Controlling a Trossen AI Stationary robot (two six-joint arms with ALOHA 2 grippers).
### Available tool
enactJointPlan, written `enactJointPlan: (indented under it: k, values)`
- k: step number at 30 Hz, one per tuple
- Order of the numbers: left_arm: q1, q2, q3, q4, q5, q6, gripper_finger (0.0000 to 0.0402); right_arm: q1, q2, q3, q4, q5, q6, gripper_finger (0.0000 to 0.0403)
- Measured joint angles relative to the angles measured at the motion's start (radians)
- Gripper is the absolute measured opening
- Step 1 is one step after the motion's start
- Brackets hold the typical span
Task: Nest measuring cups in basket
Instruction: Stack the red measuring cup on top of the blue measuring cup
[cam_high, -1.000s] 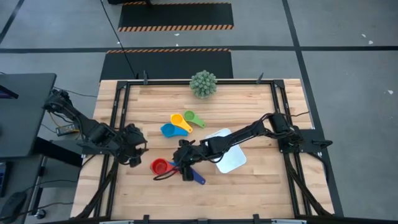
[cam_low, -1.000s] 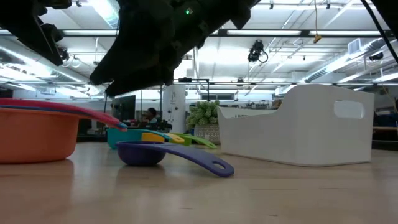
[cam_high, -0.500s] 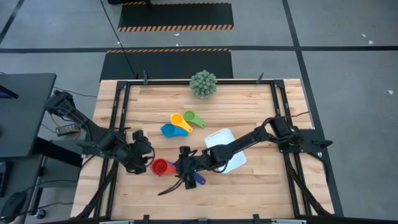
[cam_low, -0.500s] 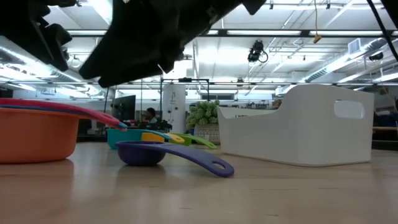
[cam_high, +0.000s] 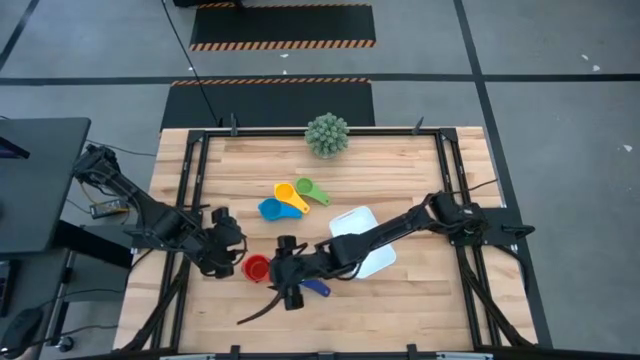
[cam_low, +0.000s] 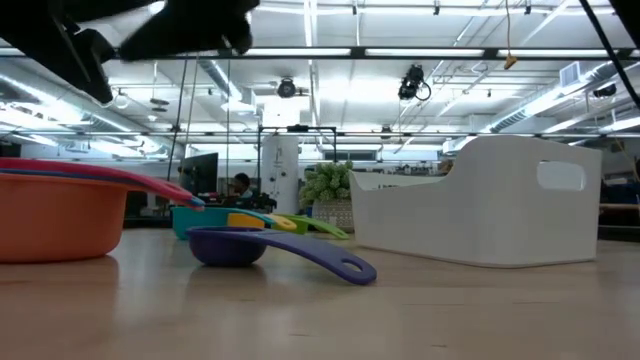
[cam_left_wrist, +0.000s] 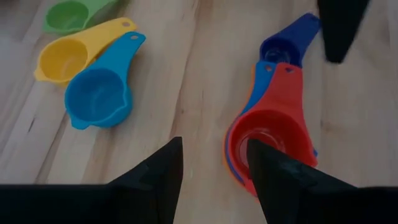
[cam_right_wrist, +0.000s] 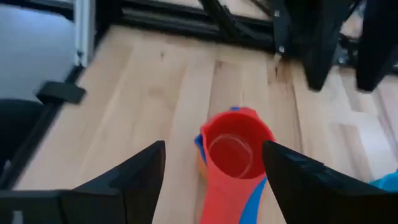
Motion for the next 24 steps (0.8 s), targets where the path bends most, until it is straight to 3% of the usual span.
enactJointPlan:
  k: [6, 16, 24]
  values:
    - [-0.003, -0.003, 0.0, -0.062, 0.0, -0.049, 0.0182, -0.008, 0.106, 0.096, -0.114, 0.019, 0.017, 0.0279]
    - [-0.003, -0.003, 0.0, -0.063, 0.0, -0.049, 0.0182, -0.048, 0.123, 0.099, -0.18, 0.014, 0.096, 0.0329]
    - [-0.003, -0.003, 0.0, -0.068, 0.001, -0.048, 0.0182, -0.058, 0.124, 0.081, -0.131, -0.109, 0.106, 0.0351]
